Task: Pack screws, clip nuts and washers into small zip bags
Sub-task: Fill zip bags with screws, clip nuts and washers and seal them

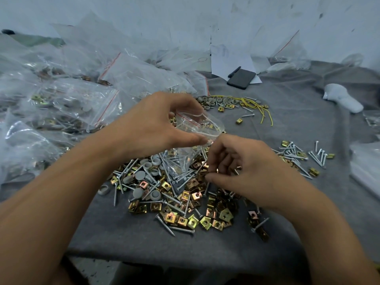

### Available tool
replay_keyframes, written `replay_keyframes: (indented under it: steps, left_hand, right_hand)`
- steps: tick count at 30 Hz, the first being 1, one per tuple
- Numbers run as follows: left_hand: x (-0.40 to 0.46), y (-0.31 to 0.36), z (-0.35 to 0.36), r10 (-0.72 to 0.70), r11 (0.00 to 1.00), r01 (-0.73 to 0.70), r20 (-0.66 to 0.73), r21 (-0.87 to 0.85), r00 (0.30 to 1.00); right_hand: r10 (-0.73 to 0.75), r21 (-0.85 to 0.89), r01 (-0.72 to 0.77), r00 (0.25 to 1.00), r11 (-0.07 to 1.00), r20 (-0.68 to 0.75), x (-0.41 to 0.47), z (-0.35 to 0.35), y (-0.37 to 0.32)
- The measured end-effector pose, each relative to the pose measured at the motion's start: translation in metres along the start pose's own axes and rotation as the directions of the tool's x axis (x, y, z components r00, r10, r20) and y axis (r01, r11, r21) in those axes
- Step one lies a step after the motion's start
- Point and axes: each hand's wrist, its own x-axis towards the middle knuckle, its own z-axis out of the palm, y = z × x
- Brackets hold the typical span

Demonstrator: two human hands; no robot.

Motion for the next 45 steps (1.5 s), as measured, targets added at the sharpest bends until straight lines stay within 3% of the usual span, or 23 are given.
replay_keyframes:
  steps: [2,7,13,17,22,32,45]
  left_hand:
    - [0.0,0.0,0.0,-0.003,1.0,0.003,-0.004,-0.002,1.0]
    - [-0.001,0.0,-0.001,-0.004,1.0,0.004,-0.001,0.01,1.0]
    - [-0.001,0.001,-0.002,-0.005,1.0,0.005,0.002,0.004,1.0]
    - [0.0,0.001,-0.001,-0.004,1.0,0.004,0.013,0.025,1.0]
    - [0.001,0.0,0.0,-0.006,0.999,0.005,0.017,0.033,1.0]
    - [0.002,0.002,0.0,-0.008,1.0,0.008,0.021,0.025,1.0]
    - [0.002,0.001,0.0,-0.005,1.0,0.004,0.025,0.023,1.0]
  right_hand:
    - [-0.079,0.164,0.083,0.996,0.983,-0.026,-0.002,-0.004,-0.002]
    - [-0.223,0.29,0.259,0.963,0.921,-0.152,-0.007,-0.014,-0.005]
    - [-0.326,0.494,0.457,0.886,0.74,-0.331,-0.009,-0.02,-0.01]
    - [-0.285,0.638,0.455,0.889,0.621,-0.358,-0.009,-0.02,-0.01]
    - [-0.18,0.731,0.395,0.916,0.557,-0.357,-0.008,-0.021,-0.006]
    - [-0.133,0.668,0.354,0.924,0.654,-0.36,-0.003,-0.011,-0.001]
    - [-0.147,0.725,0.394,0.912,0.565,-0.382,0.0,-0.008,-0.001]
